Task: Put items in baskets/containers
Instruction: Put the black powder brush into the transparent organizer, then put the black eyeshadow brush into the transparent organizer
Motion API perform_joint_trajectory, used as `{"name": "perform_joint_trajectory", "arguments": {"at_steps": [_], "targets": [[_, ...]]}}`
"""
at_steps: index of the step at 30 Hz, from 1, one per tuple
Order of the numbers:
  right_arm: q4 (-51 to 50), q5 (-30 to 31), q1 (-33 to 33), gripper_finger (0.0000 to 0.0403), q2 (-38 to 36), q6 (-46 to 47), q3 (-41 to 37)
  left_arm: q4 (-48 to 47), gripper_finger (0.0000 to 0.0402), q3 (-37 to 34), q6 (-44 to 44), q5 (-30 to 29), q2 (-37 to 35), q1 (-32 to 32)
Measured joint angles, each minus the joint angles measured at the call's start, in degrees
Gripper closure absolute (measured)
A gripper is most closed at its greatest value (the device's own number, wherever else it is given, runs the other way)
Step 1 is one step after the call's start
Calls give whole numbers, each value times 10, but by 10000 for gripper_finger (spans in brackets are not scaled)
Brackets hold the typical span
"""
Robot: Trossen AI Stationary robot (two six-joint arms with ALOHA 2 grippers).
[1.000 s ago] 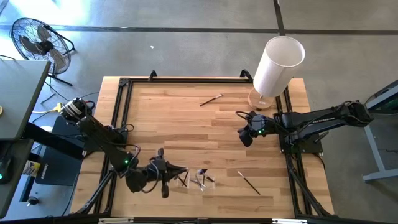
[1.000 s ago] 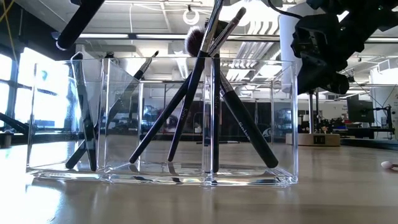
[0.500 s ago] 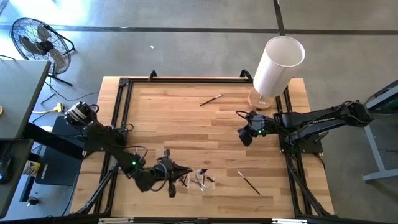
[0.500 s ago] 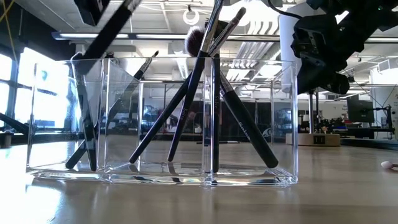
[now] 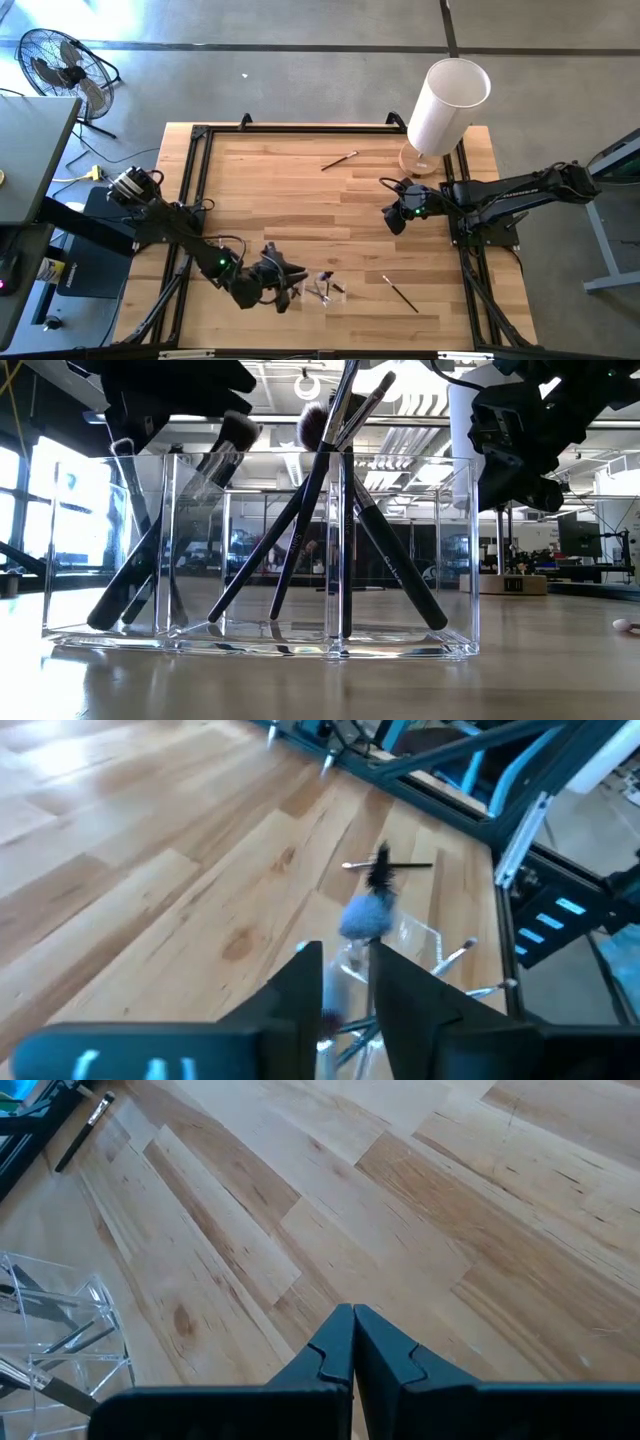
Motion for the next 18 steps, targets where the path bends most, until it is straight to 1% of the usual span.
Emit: {"name": "perform_joint_trajectory", "arguments": {"at_steps": [4,7,10,12,15,18], "targets": [[0,1,0,402,0,4,0,-4,285,0,0,18,0,-1],[0,2,0,401,0,10,0,-8,267,0,0,19,-6,0],[0,5,0,402,0,10,0,-12,261,0,0,10,-25,5],[0,6,0,401,0,10,0,-27,260,0,-1,14,-44,17],[0,17,0,399,0,10,0,-59,260,0,-2,46,-79,50],[0,34,0,401,0,9,0,-84,260,0,-1,96,-107,94]]}}
